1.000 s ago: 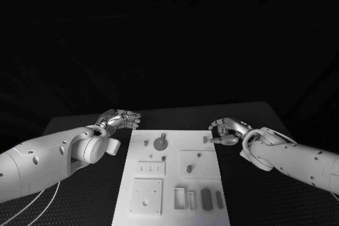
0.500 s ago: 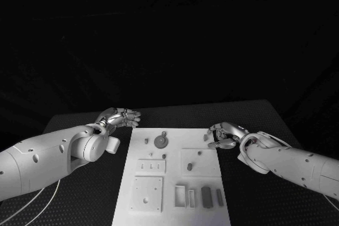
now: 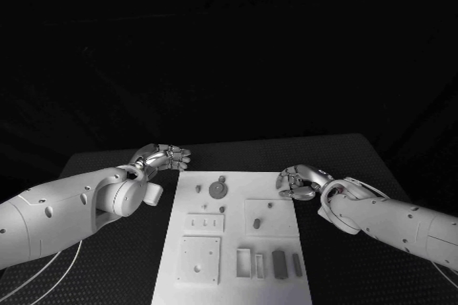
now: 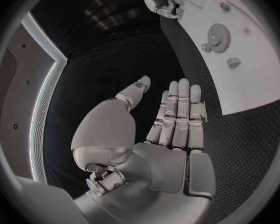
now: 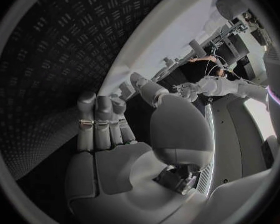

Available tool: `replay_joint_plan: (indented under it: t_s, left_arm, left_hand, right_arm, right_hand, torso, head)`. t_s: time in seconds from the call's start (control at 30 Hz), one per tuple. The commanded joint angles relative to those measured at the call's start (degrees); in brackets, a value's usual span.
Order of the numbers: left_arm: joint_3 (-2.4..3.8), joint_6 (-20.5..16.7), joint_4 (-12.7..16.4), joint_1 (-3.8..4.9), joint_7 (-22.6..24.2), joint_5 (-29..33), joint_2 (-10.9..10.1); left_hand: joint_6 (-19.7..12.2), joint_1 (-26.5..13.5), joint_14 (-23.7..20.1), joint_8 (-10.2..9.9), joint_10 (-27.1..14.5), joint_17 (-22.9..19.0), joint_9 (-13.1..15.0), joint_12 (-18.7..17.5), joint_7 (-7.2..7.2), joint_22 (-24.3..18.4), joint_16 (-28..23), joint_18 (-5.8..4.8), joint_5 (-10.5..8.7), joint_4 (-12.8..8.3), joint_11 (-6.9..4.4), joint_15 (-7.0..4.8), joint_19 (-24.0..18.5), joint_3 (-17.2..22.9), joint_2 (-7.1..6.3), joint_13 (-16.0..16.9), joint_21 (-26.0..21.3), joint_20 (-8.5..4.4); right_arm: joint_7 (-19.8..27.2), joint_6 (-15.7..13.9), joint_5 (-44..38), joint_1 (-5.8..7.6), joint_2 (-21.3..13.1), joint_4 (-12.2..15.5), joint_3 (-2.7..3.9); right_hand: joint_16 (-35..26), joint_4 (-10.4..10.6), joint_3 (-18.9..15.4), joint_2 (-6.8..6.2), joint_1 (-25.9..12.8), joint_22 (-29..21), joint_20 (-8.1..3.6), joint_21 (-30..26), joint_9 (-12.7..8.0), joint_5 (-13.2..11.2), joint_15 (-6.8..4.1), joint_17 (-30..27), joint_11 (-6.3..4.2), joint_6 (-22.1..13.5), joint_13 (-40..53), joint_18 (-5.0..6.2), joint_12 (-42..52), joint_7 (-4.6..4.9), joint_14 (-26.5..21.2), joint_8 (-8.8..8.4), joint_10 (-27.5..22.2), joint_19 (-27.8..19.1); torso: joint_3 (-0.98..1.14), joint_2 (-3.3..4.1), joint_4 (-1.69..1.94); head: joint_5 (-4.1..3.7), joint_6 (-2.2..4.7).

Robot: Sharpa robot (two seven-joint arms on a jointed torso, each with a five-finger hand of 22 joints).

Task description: Assemble the parts on the task board

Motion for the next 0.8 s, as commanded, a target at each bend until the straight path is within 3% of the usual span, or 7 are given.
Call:
replay_joint_plan:
  t_s: [0.03, 0.33, 0.8]
  left_arm:
    - [0.05, 0.94, 0.20, 0.02, 0.57, -0.25, 0.02]
    - [0.05, 0.94, 0.31, 0.02, 0.55, -0.40, -0.06]
    - [0.06, 1.03, 0.49, 0.03, 0.46, -0.49, -0.11]
  left_hand:
    - [-0.03, -0.64, -0.34, -0.22, 0.22, 0.05, -0.07, -0.32, 0.33, 1.12, -0.35, 0.98, -0.16, -0.02, 0.36, 0.17, -0.28, 0.28, 0.03, -0.02, 0.28, 0.05]
    - [-0.03, -0.69, -0.34, -0.22, 0.23, 0.06, -0.07, -0.34, 0.33, 1.12, -0.36, 0.98, -0.20, 0.01, 0.36, 0.17, -0.30, 0.26, 0.05, -0.02, 0.29, 0.05]
    - [-0.02, -0.71, -0.34, -0.22, 0.26, 0.08, -0.07, -0.35, 0.32, 1.12, -0.37, 0.99, -0.25, 0.00, 0.34, 0.16, -0.32, 0.26, 0.04, -0.02, 0.31, 0.04]
  right_arm:
    - [0.52, -0.17, 0.04, -0.11, 0.17, -0.17, -0.02]
    - [0.39, -0.32, 0.02, -0.12, 0.51, -0.57, -0.02]
    - [0.09, -0.49, -0.14, -0.14, 1.45, -1.39, -0.01]
  right_hand:
    - [0.39, 0.19, 0.75, -0.04, 0.66, 0.33, -0.17, 0.20, 0.20, -0.27, -0.65, 0.09, -0.46, 4.79, -0.08, 3.56, 0.24, -0.13, -0.08, 0.53, -4.36, 0.31]
    - [0.65, 0.37, 1.76, 0.85, 0.70, 0.47, -0.39, 0.53, 0.55, -0.27, -1.24, 0.13, -1.07, 6.07, -0.18, 3.56, 0.40, -0.75, 0.08, 1.33, -3.97, 0.47]
    - [0.78, 0.39, 1.92, 1.23, 0.44, 0.53, -0.48, 0.69, 0.66, -0.27, -1.42, 0.14, -1.25, 6.46, -0.23, 3.56, 0.47, -0.93, 0.19, 1.57, -3.78, 0.57]
  torso:
    - [0.01, -0.02, -0.04]
    - [0.01, -0.02, -0.05]
    - [0.00, -0.03, -0.01]
  head:
    - [0.01, -0.10]
    - [0.03, -0.17]
    - [0.11, -0.38]
